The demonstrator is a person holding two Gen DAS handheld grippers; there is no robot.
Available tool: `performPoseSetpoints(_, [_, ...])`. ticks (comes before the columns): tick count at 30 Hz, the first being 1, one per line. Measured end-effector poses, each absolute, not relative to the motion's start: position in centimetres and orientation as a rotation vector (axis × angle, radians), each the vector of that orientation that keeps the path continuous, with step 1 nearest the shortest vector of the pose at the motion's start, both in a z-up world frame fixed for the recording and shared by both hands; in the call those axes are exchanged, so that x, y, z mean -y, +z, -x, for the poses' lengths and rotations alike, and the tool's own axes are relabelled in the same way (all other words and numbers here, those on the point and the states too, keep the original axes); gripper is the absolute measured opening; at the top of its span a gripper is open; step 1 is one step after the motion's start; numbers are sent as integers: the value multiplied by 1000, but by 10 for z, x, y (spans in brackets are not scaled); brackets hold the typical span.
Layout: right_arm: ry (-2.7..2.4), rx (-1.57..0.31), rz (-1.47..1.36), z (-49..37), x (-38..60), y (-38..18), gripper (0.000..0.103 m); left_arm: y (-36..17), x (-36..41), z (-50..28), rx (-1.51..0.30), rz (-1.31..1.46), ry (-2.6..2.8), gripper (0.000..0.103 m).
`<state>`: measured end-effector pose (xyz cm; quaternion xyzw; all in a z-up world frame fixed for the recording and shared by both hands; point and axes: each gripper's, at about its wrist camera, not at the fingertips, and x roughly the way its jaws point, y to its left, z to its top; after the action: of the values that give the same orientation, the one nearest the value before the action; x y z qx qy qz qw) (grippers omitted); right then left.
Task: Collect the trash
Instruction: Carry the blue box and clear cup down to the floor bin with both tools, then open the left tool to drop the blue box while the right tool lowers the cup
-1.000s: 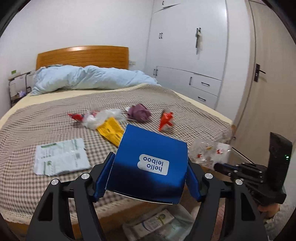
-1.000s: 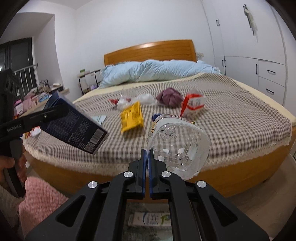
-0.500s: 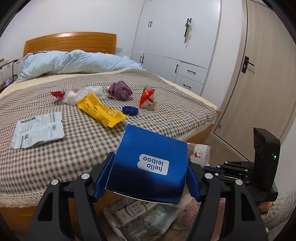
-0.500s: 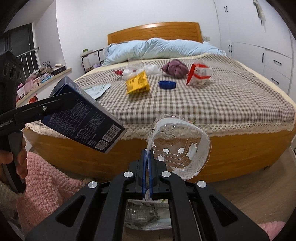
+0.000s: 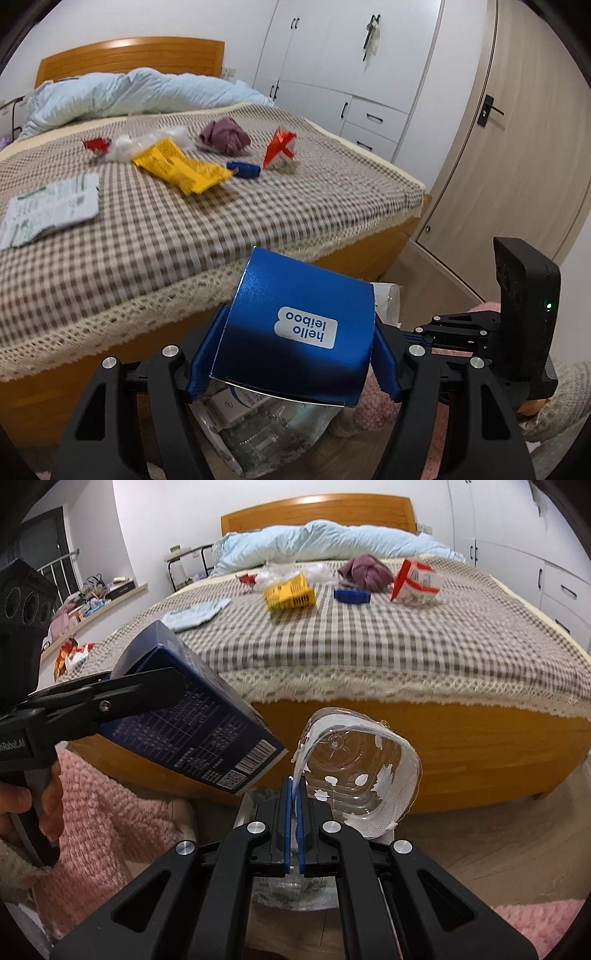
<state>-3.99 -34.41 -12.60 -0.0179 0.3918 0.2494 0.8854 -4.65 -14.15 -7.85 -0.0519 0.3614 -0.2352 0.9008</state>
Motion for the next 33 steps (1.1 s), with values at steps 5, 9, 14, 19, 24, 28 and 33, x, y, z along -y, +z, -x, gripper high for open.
performPoseSetpoints(5, [511, -849, 48, 39, 343, -135, 3, -97, 149, 46, -783, 103, -505, 67])
performPoseSetpoints(9, [500, -888, 65, 37, 341, -145, 3, -111, 150, 45, -806, 108, -519, 67])
performPoseSetpoints(14, [490, -954, 67, 35, 346, -164, 3, -140, 156, 36, -870, 111, -528, 67])
performPoseSetpoints(19, [495, -1065, 43, 26, 352, -198, 3, -175, 164, 24, -949, 124, -541, 67])
performPoseSetpoints(24, [473, -1185, 13, 8, 363, -233, 3, -214, 184, 12, -1023, 111, -564, 67])
performPoseSetpoints(28, [442, -1283, -26, -4, 377, -261, 3, -244, 200, 4, -1086, 77, -591, 67])
performPoseSetpoints(33, [415, -1370, -18, -10, 384, -285, 3, -284, 218, -6, -1167, 26, -638, 67])
